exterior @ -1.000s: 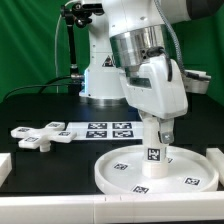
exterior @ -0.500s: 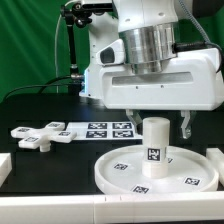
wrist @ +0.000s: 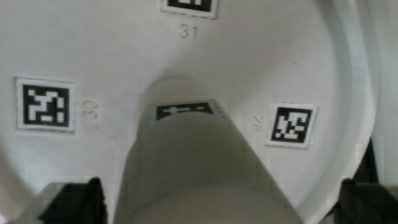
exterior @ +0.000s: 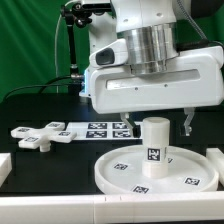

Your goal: Assemble round table

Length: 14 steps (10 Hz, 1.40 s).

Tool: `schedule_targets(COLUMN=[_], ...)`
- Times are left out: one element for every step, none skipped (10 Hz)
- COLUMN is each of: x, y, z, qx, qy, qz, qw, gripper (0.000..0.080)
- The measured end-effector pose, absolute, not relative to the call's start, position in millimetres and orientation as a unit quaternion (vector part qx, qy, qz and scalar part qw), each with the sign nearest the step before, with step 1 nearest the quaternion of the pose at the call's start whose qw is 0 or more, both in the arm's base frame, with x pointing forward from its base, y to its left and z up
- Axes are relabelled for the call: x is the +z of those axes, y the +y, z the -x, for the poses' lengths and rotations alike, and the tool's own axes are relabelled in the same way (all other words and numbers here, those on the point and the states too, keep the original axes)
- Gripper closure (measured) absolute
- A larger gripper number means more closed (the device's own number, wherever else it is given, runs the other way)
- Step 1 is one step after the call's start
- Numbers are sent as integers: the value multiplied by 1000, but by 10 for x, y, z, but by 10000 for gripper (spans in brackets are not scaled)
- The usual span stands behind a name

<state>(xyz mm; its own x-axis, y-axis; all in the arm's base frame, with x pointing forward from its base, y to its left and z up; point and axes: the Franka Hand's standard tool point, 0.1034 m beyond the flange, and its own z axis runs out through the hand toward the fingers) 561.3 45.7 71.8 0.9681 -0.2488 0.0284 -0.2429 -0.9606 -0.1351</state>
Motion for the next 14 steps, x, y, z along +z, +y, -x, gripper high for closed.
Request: schedule_targets(x=[740, 748, 742, 721, 721, 720, 720, 719, 720, 725, 724, 718, 713, 704], y=[465, 473, 479, 443, 433, 431, 427, 419, 415, 434, 483, 527, 549, 543], z=[-5644, -5646, -5637, -5633, -5633, -5633, -5633, -5633, -5634, -5639, -5634, -5615, -5610, -5605], qx=[-26, -23, -16, -18, -20, -21, -22, -23, -24, -22, -18, -7, 4, 15], qy=[62, 12, -45, -81, -112, -143, -164, -201, -235, -296, -375, -427, -476, -507], qz=[996, 998, 998, 996, 993, 989, 985, 978, 971, 955, 927, 904, 880, 862], qw=[55, 50, 45, 43, 42, 41, 40, 39, 38, 25, 10, 2, -6, -7], gripper=[150, 150, 150, 150, 150, 150, 150, 150, 150, 150, 150, 150, 150, 150])
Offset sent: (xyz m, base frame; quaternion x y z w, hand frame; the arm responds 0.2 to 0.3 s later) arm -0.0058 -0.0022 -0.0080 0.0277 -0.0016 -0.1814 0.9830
